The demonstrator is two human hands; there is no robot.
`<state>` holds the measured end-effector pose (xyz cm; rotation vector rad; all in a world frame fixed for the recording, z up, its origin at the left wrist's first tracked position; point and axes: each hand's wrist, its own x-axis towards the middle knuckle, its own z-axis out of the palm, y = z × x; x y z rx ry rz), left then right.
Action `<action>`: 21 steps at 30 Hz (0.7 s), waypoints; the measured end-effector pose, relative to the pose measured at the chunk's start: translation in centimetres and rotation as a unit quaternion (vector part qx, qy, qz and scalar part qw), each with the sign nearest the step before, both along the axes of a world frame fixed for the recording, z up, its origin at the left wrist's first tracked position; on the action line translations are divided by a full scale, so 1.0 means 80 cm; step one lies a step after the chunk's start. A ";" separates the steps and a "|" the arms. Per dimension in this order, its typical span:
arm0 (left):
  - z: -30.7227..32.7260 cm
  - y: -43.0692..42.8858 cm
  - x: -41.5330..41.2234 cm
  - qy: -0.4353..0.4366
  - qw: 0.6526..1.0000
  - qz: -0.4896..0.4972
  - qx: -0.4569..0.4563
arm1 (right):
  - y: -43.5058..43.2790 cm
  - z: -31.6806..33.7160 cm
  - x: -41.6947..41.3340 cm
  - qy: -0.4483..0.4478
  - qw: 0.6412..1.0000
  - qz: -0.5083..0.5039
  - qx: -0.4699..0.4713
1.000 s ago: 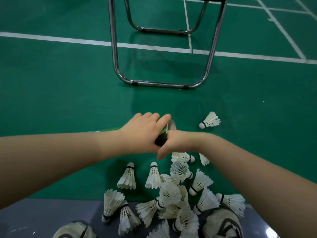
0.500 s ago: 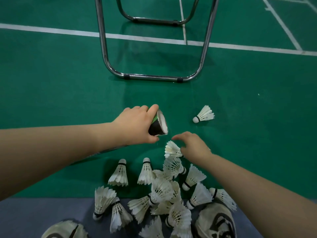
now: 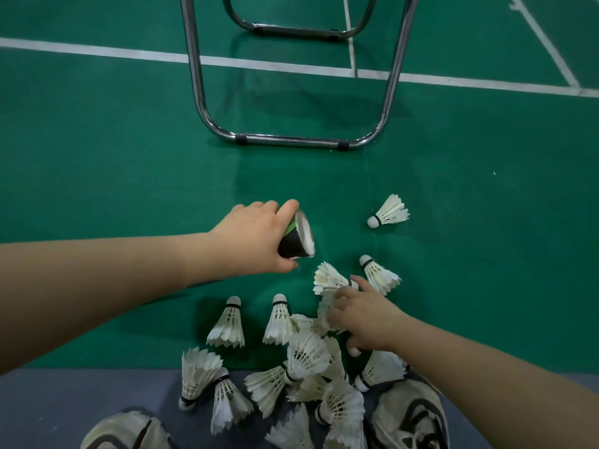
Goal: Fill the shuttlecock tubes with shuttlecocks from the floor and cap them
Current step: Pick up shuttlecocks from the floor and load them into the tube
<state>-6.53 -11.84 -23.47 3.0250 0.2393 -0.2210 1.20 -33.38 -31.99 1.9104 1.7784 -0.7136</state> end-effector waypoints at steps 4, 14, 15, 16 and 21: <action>0.000 -0.002 -0.003 -0.002 1.000 -0.003 0.000 | 0.004 0.005 0.001 -0.015 0.984 -0.124 0.126; 0.010 0.004 -0.008 -0.015 1.000 0.011 -0.002 | 0.081 0.095 0.010 0.232 0.594 -0.568 0.519; 0.011 0.004 -0.009 -0.017 1.000 0.012 -0.003 | 0.086 0.102 0.007 0.242 0.574 -0.569 0.537; 0.012 0.005 -0.010 -0.019 1.000 0.013 -0.006 | 0.089 0.106 0.004 0.254 0.562 -0.566 0.547; 0.015 0.006 -0.014 -0.037 0.999 0.014 -0.018 | 0.111 0.129 -0.016 0.440 0.573 -0.596 0.350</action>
